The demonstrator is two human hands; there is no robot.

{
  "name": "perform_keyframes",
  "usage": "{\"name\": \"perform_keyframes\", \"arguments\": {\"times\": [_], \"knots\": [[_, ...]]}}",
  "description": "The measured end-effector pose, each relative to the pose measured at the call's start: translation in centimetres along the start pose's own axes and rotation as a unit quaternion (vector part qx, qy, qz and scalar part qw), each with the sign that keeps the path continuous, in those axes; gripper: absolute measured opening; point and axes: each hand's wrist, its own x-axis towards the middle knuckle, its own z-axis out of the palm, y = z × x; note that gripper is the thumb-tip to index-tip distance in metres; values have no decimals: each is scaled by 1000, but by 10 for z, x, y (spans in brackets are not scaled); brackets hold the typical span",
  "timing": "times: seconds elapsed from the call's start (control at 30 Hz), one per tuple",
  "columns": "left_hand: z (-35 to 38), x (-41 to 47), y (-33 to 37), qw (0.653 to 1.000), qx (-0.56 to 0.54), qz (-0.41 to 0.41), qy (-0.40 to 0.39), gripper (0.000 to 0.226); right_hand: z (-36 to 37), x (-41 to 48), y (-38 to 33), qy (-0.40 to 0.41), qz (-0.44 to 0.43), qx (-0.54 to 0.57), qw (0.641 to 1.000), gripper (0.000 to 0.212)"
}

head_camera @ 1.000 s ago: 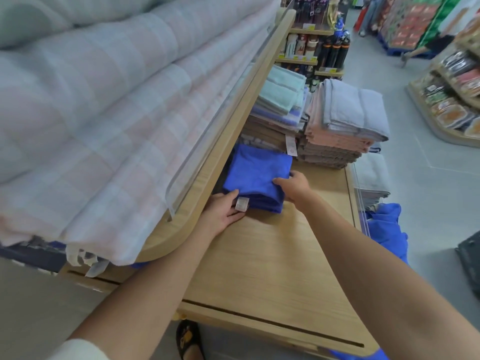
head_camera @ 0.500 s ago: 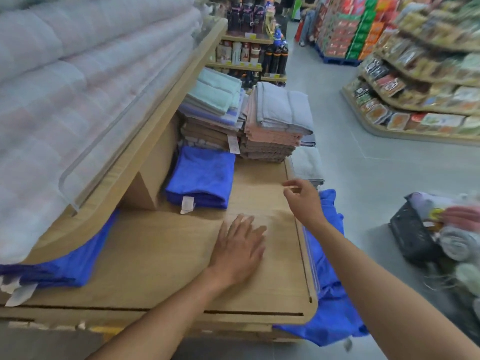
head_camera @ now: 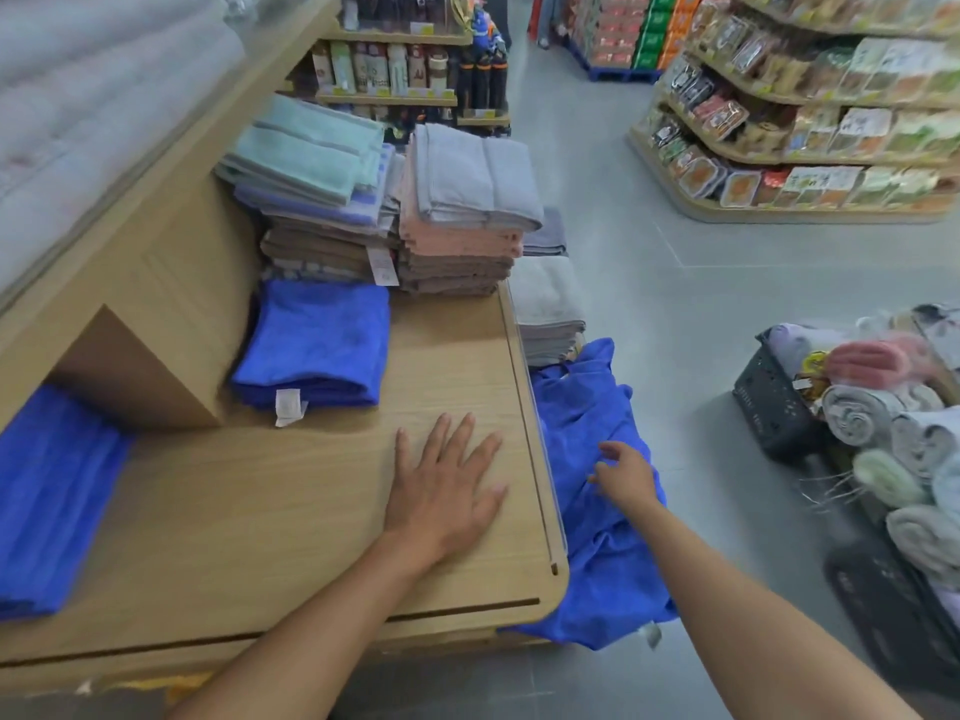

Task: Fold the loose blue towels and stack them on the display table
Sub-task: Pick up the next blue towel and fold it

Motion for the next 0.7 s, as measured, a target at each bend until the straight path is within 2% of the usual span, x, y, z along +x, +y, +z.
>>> {"name": "perform_keyframes", "arguments": {"times": [0.07, 0.13, 0.17, 0.2, 0.23, 0.27, 0.3, 0.37, 0.53, 0.6, 0.7], "knots": [[-1, -1, -1, 1000, -4, -1, 6, 69, 13, 1, -6, -35, -6, -26, 999, 61], [-1, -2, -1, 1000, -7, -1, 10, 69, 21, 6, -8, -44, -9, -74, 996, 67], [-1, -2, -1, 1000, -8, 0, 11, 69, 23, 6, -9, -38, -12, -89, 995, 61], [-1, -3, -1, 1000, -9, 0, 12, 69, 25, 7, -9, -23, -21, -97, 995, 44], [-1, -2, -1, 1000, -9, 0, 14, 69, 26, 7, -9, -12, -27, -103, 994, 19], [-1, -2, -1, 1000, -9, -1, 14, 69, 28, 7, -8, -1, -36, -102, 994, 12], [-1, -2, -1, 1000, -10, -1, 16, 69, 29, 7, -7, 4, -49, -102, 994, 28], [0, -2, -1, 1000, -10, -1, 23, 69, 29, 5, -9, 0, -77, -64, 995, 37], [1, -2, -4, 999, -16, 1, 32, 69, 17, -23, -36, -41, -137, 132, 981, 40], [-2, -3, -2, 999, -26, -2, 36, 72, 9, -44, -49, -55, -180, 162, 969, 46], [-9, -6, -2, 997, -66, -7, 46, 77, -4, -76, -72, -64, -240, 181, 952, 42]]}}
